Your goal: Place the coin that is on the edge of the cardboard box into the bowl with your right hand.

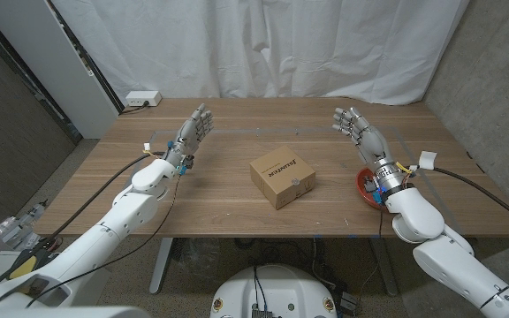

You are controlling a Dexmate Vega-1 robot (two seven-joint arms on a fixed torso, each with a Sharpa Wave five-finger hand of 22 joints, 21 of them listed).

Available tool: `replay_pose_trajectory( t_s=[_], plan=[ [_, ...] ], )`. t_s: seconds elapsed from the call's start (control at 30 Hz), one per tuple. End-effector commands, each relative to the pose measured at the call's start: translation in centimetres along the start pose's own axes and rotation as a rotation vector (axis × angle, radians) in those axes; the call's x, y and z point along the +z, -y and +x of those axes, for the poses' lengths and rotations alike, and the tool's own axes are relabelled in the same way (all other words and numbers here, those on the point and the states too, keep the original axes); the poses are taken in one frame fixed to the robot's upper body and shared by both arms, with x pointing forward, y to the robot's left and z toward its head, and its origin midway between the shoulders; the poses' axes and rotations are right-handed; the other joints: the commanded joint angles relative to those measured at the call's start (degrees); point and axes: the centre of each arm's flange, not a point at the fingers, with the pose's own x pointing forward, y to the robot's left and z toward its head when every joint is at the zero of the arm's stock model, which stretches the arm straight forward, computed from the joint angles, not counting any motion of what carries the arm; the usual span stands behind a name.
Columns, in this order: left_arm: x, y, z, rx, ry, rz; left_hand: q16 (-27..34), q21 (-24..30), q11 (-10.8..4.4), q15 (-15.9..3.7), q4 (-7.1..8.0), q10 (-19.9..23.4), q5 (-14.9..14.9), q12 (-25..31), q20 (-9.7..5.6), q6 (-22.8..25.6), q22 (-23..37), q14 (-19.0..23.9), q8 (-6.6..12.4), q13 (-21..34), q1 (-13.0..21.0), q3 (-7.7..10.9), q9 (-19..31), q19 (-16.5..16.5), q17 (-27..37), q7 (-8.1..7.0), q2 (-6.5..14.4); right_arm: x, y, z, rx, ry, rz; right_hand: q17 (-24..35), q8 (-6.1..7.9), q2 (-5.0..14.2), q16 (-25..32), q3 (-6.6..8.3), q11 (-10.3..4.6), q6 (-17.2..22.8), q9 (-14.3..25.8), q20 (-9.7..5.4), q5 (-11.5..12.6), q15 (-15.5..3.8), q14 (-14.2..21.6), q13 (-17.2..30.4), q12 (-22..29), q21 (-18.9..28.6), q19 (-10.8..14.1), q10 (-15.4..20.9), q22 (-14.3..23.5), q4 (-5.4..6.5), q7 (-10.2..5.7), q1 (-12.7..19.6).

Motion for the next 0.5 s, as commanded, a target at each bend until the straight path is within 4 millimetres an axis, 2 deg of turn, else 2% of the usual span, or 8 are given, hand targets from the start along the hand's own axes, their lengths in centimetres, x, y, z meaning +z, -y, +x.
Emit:
replay_pose_trajectory(
  t_s=[0.03,0.37,0.5],
  plan=[
    [0.3,0.3,-0.6,0.000,0.011,0.009,-0.17,-0.08,0.01,0.24,-0.28,0.34,-0.23,-0.04,-2.97,0.27,0.26,0.33,-0.12,0.30,0.43,0.18,0.33,-0.18,0.12,-0.02,0.16,0.8,0.1,-1.1,0.024,0.024,-0.032,0.13,0.36,0.17,0.27,0.18,-0.12,0.86,0.21,-0.52,-0.04,0.00,0.72,0.17,0.49,-0.15,0.72,0.64,0.08,-0.47,-0.29,0.74],
    [0.8,0.4,-0.9,-0.004,-0.008,0.030,-0.28,-0.19,0.24,0.46,-0.32,-0.09,-0.45,-0.26,-2.82,-0.04,0.27,0.03,-0.31,0.31,0.57,0.13,0.34,-0.46,0.15,0.08,0.26,0.8,-0.2,-2.0,0.014,0.034,-0.045,0.08,0.42,0.41,0.23,0.50,-0.60,1.40,0.21,-0.59,-0.02,-0.34,1.30,0.16,0.63,-0.29,1.40,1.42,0.09,-1.00,-0.62,1.46],
    [0.9,0.4,-1.0,-0.004,-0.007,0.026,-0.30,-0.20,0.16,0.47,-0.32,-0.07,-0.53,-0.26,-2.77,-0.07,0.27,-0.02,-0.35,0.31,0.61,0.11,0.34,-0.49,0.15,0.07,0.29,0.7,-0.4,-2.4,0.020,0.033,-0.024,0.12,0.45,0.55,0.40,0.61,-0.84,1.83,0.22,-1.07,-0.06,-0.71,2.21,0.16,0.71,-0.12,2.82,2.03,0.09,-1.21,-0.69,1.69]
  ],
)
